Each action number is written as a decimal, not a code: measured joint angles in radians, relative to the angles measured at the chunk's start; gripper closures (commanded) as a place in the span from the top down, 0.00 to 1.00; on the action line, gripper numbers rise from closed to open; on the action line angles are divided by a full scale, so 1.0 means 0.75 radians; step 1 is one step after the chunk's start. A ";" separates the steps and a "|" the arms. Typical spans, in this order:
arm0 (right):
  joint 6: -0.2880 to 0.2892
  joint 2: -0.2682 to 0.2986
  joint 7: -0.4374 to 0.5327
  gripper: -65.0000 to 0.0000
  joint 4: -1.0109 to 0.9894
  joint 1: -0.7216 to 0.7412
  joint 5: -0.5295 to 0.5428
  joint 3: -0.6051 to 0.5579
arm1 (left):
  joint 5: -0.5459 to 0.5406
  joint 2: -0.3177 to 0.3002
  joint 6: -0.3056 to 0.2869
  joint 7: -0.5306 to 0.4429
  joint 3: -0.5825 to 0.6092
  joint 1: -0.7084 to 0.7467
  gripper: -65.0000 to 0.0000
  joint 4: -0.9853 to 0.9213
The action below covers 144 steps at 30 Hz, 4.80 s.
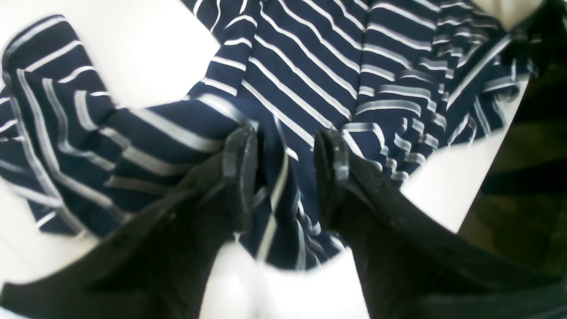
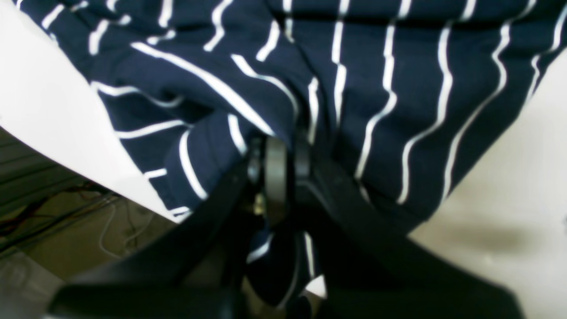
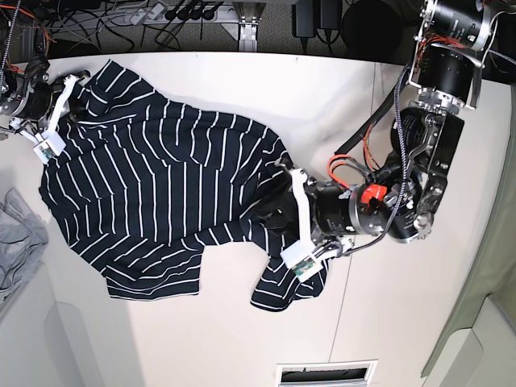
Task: Layout the t-shirt on the table in an organized manner, then fold the t-shirt properly
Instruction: 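Grasp a bunched fold mid-shirt with the left gripper and lift it, then drag the held fold with the left gripper away from the right gripper, then grasp the shirt's lower edge with both grippers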
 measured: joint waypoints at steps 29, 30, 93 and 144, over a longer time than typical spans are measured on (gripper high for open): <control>0.000 -0.001 -0.001 0.00 0.000 0.000 0.018 0.000 | 0.078 0.250 0.060 -0.311 -0.552 0.102 0.60 -0.546; 0.000 0.000 -0.001 0.00 0.000 -0.001 0.018 0.000 | 0.073 0.250 0.060 -0.311 -0.552 0.101 0.60 -0.546; 0.000 -0.015 -0.016 0.30 0.066 0.022 0.026 0.022 | -0.248 -0.448 -0.121 0.104 -0.822 0.375 0.34 -0.126; -0.075 -0.433 0.116 0.30 -0.538 0.533 -0.052 0.149 | 0.607 0.062 0.100 -0.710 -0.191 -0.512 0.51 -1.255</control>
